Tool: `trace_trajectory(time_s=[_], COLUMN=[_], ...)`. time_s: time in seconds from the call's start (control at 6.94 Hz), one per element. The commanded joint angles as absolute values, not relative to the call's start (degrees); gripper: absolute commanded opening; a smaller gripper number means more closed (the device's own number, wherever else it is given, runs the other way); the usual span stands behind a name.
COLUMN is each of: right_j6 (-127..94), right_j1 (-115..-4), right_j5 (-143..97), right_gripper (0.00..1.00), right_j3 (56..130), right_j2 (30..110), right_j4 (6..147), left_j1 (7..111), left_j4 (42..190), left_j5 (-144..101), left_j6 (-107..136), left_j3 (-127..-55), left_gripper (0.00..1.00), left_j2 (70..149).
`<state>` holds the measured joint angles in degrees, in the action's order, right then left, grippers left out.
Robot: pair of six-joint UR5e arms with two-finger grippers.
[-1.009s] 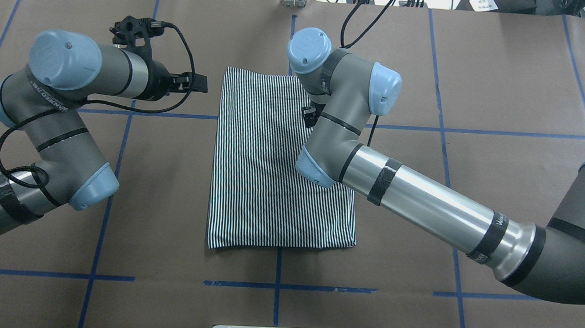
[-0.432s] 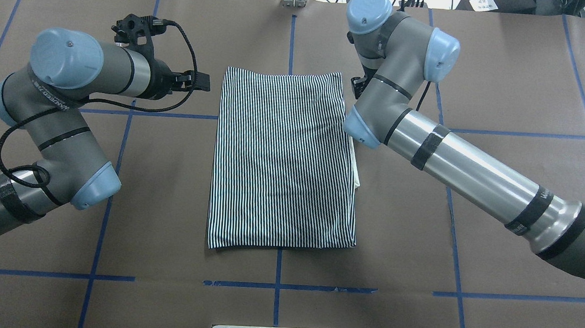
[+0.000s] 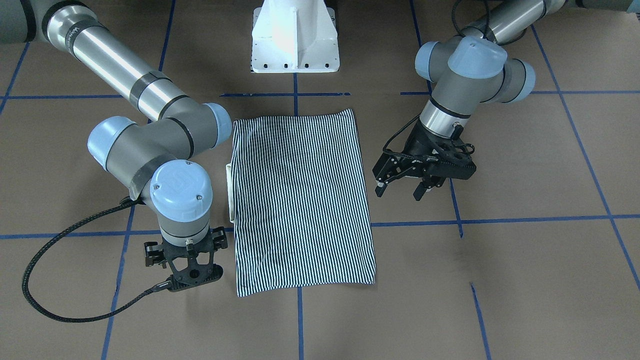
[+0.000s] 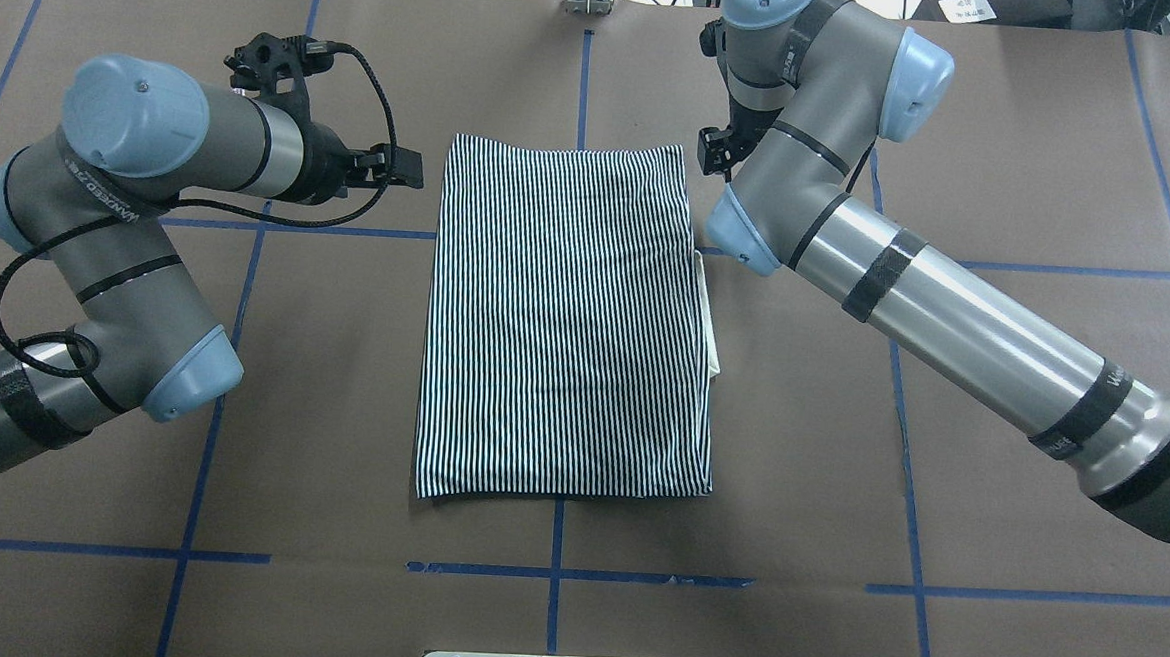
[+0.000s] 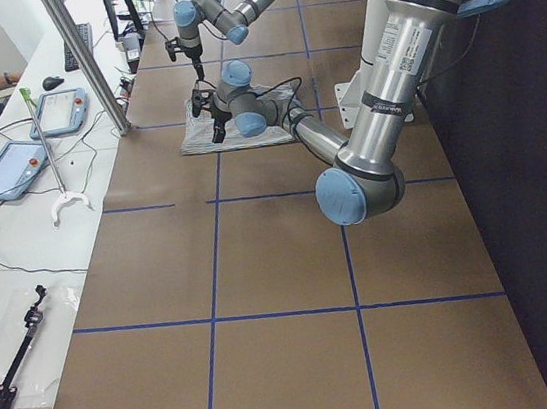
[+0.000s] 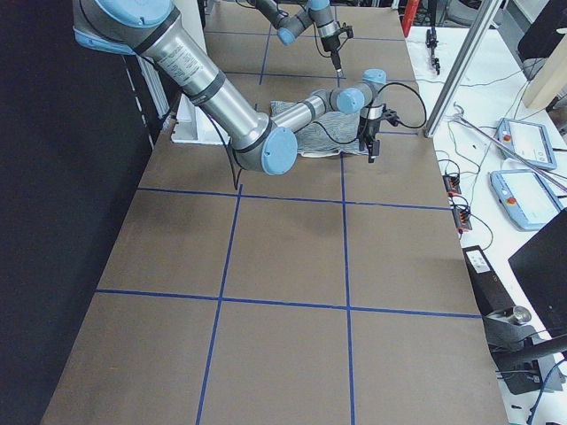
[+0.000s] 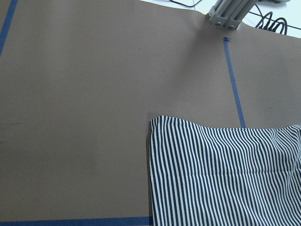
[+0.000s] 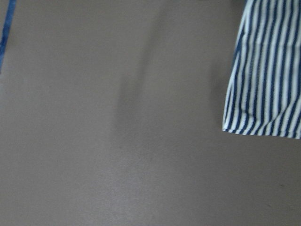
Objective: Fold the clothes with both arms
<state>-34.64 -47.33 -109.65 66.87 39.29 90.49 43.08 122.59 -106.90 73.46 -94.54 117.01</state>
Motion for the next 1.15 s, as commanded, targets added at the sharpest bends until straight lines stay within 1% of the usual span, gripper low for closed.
trace_trajectory(time_s=[0.0, 0.29, 0.43, 0.58, 0.72, 0.86, 1.01], right_j6=[-43.29, -50.06, -51.75, -51.77, -51.77, -51.85, -51.86], right_j1=[-45.63, -44.30, -43.95, -43.86, -43.86, -43.86, -43.86], right_j5=[-113.46, -116.78, -117.24, -117.42, -117.51, -117.51, -117.51], right_gripper=[1.00, 1.00, 1.00, 1.00, 1.00, 1.00, 1.00], right_j3=[78.08, 86.01, 89.18, 89.99, 89.91, 89.91, 89.91], right_j2=[45.06, 49.90, 52.10, 52.47, 52.47, 52.47, 52.47], right_j4=[90.44, 90.27, 89.92, 90.00, 89.91, 89.91, 89.91], left_j1=[38.02, 25.90, 21.66, 17.79, 15.84, 15.91, 16.08], left_j4=[115.88, 97.23, 90.33, 88.96, 88.95, 88.86, 88.86], left_j5=[-112.95, -102.96, -100.75, -98.37, -96.96, -95.64, -95.54], left_j6=[87.55, 99.36, 104.02, 110.07, 113.17, 114.51, 114.78], left_j3=[-98.23, -108.31, -111.50, -111.10, -108.31, -106.37, -106.09], left_gripper=[1.00, 1.00, 1.00, 1.00, 1.00, 1.00, 1.00], left_j2=[116.46, 115.93, 116.10, 116.36, 116.98, 118.20, 118.21])
